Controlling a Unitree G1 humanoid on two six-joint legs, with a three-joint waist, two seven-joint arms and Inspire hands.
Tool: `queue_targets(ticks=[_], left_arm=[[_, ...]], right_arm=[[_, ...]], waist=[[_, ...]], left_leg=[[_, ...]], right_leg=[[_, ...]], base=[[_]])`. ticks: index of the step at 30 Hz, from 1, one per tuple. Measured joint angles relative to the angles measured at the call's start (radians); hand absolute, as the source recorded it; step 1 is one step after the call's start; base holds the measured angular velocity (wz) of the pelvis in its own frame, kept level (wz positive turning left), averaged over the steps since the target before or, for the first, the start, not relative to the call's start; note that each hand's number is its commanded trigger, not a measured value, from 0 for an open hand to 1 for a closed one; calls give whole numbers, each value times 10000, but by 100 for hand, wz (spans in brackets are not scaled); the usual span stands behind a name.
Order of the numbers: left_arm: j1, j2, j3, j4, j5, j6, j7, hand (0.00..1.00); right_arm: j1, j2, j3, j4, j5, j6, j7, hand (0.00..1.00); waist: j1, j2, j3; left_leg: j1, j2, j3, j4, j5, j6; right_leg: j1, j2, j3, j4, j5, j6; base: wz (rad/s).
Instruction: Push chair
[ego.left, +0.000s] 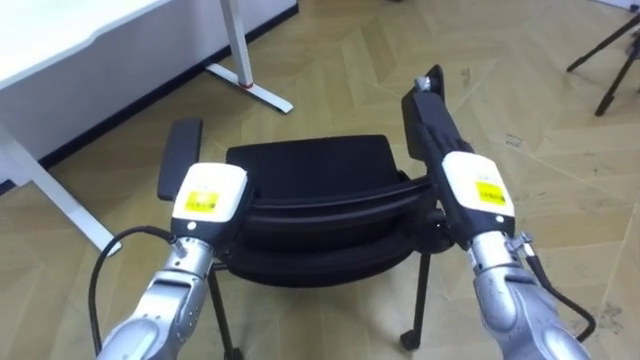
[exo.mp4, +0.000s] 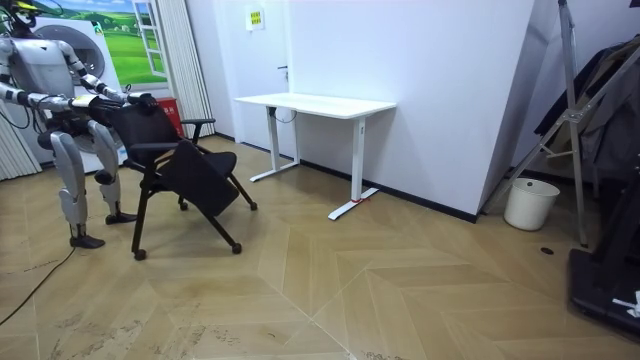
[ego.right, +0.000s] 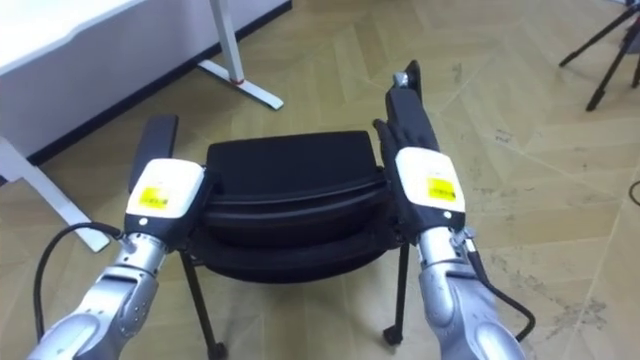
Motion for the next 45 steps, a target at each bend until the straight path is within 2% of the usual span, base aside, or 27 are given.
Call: queue_targets(ticks=[6,11,20,26,30,36,42,45], left_arm=[[24,-36,10,17,3,15,-35,100],[26,-34,19,1,1,8,-42,100],[38,15,61,-156,2,10,-73,100],[36,29,80,-164,12,9,-71,100],[-7,27,102,-209,113,-14,-144,100],[-67,28,66,-224,167,-89,-167,100],[-119,27,32,-200,186,-45,-259,100],[-146,27,-34,-201,185,1,-345,100]], right_arm=[[-14,-25,-454,-2,338,-29,-66,0],[-60,-32,-750,-133,448,-208,-206,0],[-360,-148,-869,-560,312,-326,-284,0],[-362,-177,-700,-559,64,-320,-275,0],[-359,-180,-387,-383,-1036,-322,-239,0],[-361,-175,282,734,-1693,-566,-471,0],[-366,-187,320,818,-1983,-511,-484,0],[-367,-274,505,898,-1959,-365,-603,0]], waist=[[2,24,7],[16,30,8],[27,14,21],[46,-12,38],[64,-80,80],[113,-166,124],[142,-191,130],[231,-216,130]], left_leg=[[9,5,13,12,1,2],[-1,4,25,14,1,2],[-117,5,35,49,1,2],[-101,6,40,47,1,2],[-103,5,1,39,1,2],[-86,1,-20,43,1,2],[-72,-5,-61,57,1,2],[-2,-4,-39,54,1,2]], right_leg=[[-24,0,37,33,1,-2],[-64,0,75,41,0,-1],[-166,-1,135,43,0,-1],[-165,3,154,48,1,-2],[-138,7,83,31,1,-2],[-88,4,34,18,0,-1],[-26,4,-2,2,-1,0],[25,4,31,-5,-2,0]], base=[[0],[0],[0],[-1],[3],[2],[1],[-3]])
